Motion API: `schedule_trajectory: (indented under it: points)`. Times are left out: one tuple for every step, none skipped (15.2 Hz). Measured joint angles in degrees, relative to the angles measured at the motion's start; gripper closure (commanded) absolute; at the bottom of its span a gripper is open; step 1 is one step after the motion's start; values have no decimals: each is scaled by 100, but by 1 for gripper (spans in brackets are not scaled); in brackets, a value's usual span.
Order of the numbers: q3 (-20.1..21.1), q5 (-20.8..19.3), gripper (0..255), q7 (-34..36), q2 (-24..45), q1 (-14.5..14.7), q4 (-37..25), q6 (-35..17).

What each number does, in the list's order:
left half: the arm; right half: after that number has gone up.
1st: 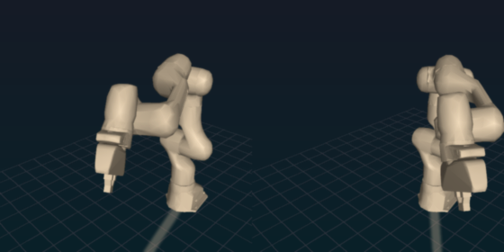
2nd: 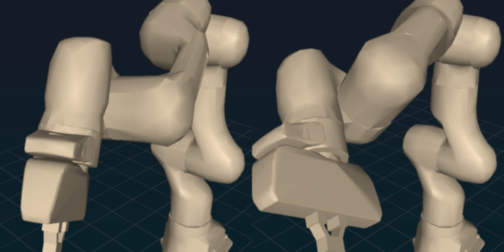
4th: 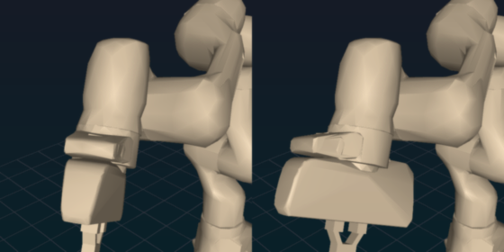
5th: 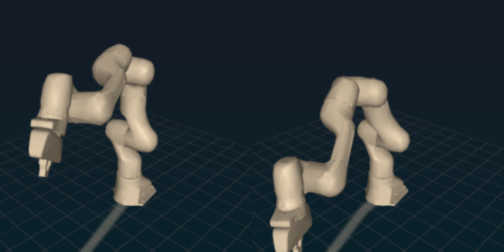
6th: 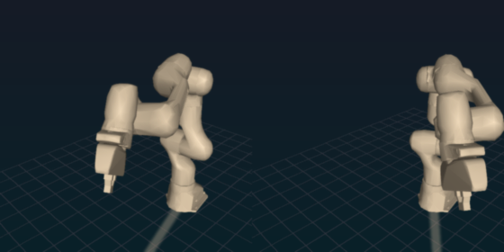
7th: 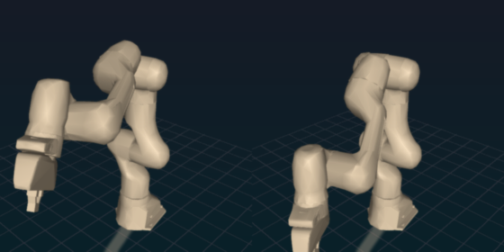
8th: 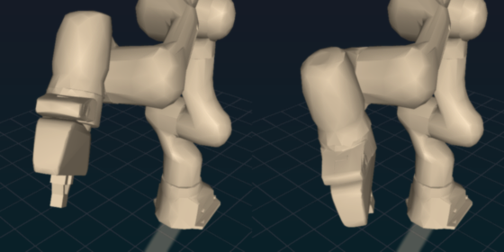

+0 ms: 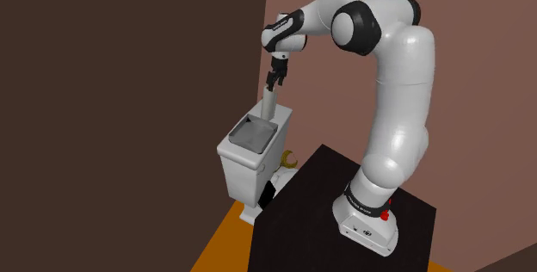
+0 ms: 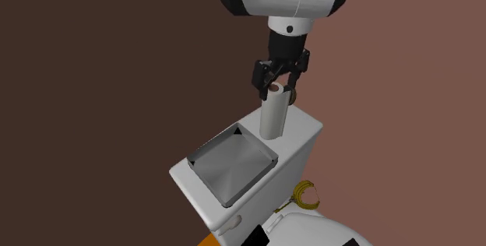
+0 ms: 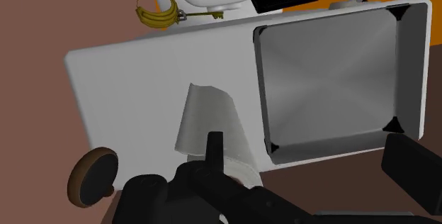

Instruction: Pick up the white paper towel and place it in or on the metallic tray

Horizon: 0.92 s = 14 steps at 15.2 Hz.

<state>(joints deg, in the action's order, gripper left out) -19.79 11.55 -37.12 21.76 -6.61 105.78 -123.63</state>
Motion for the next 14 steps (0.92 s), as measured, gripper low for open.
schedule_trajectory:
  points:
    - [18,71,0,-93,250,-88,-258,10]
    - [41,138,0,-173,516,-179,-551,41]
    - [70,202,0,-244,782,-267,-824,47]
    - [87,236,0,-295,946,-331,-1012,76]
    - [100,255,0,-306,1030,-351,-1088,66]
    - [114,271,0,-309,1085,-355,-1111,32]
    - [126,290,0,-326,1125,-360,-1079,-39]
    - [135,304,0,-338,1167,-368,-1074,-84]
    - [146,321,0,-349,1209,-375,-1064,-136]
    - [158,337,0,-353,1251,-376,-1053,-188]
    - [171,356,0,-371,1295,-386,-1027,-256]
    - [179,366,0,-369,1326,-384,-1023,-288]
    - [184,372,0,-374,1339,-386,-1017,-308]
    - [187,377,0,-378,1353,-390,-1023,-317]
